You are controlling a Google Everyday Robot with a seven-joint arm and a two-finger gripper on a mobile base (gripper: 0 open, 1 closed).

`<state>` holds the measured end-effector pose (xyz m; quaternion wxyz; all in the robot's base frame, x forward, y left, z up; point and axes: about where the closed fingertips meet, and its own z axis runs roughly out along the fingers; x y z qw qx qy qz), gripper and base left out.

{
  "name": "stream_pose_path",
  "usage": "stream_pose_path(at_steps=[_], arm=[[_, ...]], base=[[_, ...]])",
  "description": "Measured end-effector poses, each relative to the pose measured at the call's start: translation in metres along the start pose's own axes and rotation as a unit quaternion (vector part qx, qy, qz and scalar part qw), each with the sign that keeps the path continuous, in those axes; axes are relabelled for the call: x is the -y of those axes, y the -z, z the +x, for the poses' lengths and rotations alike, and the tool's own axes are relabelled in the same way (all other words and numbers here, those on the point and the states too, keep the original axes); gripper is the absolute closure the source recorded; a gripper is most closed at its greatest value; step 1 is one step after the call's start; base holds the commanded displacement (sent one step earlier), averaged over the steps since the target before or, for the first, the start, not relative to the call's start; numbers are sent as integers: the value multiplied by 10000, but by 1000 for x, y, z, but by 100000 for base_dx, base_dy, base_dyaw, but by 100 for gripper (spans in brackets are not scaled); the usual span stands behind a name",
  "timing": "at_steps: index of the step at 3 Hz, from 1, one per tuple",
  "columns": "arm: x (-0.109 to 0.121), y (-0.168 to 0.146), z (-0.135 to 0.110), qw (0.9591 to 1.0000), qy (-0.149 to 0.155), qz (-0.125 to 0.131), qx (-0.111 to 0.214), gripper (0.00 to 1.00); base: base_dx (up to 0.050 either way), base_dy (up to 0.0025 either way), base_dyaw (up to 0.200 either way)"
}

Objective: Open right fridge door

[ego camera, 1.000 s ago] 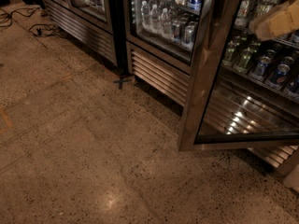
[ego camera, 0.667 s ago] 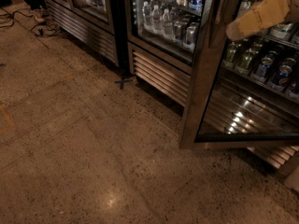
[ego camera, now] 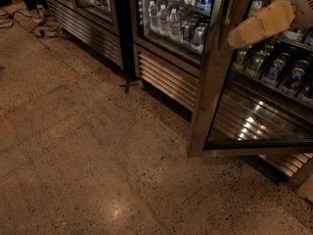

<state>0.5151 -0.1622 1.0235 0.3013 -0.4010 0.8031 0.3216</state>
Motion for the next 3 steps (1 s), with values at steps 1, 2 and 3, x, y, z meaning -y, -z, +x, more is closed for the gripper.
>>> stream_pose_path(at_steps=[1,2,3], arm=[[1,-11,15,9998,-178,60,-70,0],[1,-11,16,9998,-181,48,-75,0],[-14,-17,21,9988,-100,-373,-285,0]], base=[[0,0,0],[0,0,0],[0,0,0]])
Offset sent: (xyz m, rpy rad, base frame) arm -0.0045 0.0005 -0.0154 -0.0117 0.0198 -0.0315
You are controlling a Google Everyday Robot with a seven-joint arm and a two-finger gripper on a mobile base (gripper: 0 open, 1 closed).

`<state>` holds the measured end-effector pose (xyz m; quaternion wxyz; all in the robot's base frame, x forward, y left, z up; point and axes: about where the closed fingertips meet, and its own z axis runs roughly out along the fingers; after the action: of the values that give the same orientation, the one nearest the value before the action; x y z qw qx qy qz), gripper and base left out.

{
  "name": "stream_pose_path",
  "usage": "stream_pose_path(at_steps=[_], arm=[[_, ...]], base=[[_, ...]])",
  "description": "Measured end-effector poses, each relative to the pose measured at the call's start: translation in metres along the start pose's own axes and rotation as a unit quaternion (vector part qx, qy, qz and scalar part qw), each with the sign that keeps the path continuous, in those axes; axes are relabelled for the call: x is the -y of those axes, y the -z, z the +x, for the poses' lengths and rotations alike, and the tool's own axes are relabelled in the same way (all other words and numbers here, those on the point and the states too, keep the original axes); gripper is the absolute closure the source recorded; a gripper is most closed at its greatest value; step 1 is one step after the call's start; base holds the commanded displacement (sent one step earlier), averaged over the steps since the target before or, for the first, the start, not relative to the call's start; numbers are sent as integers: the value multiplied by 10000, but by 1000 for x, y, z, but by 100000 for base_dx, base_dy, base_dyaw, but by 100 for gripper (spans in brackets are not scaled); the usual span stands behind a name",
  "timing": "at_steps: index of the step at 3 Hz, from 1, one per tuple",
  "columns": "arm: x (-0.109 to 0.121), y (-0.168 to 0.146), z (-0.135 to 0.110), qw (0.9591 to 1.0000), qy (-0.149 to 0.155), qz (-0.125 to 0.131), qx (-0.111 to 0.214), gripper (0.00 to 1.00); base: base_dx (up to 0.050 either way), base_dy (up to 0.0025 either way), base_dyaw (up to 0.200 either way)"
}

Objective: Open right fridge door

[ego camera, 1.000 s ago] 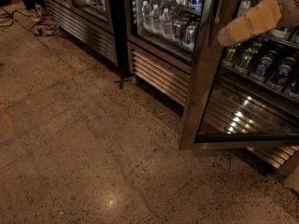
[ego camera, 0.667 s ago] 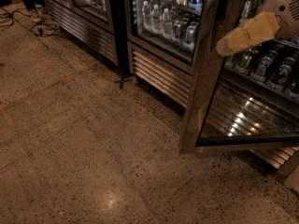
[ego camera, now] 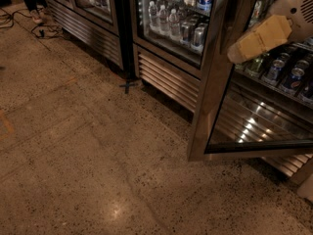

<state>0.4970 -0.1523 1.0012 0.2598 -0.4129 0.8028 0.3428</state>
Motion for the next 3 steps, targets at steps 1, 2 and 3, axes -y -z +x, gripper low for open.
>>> stream_pose_path(at_steps=[1,2,3], arm=[[-34,-7,9,9989,64,-388,-266,0],[-51,-17,24,9983,-159,-485,-292,0],[-53,-36,44,9963,-390,-633,-431,0]], base=[[0,0,0],[0,0,0],[0,0,0]])
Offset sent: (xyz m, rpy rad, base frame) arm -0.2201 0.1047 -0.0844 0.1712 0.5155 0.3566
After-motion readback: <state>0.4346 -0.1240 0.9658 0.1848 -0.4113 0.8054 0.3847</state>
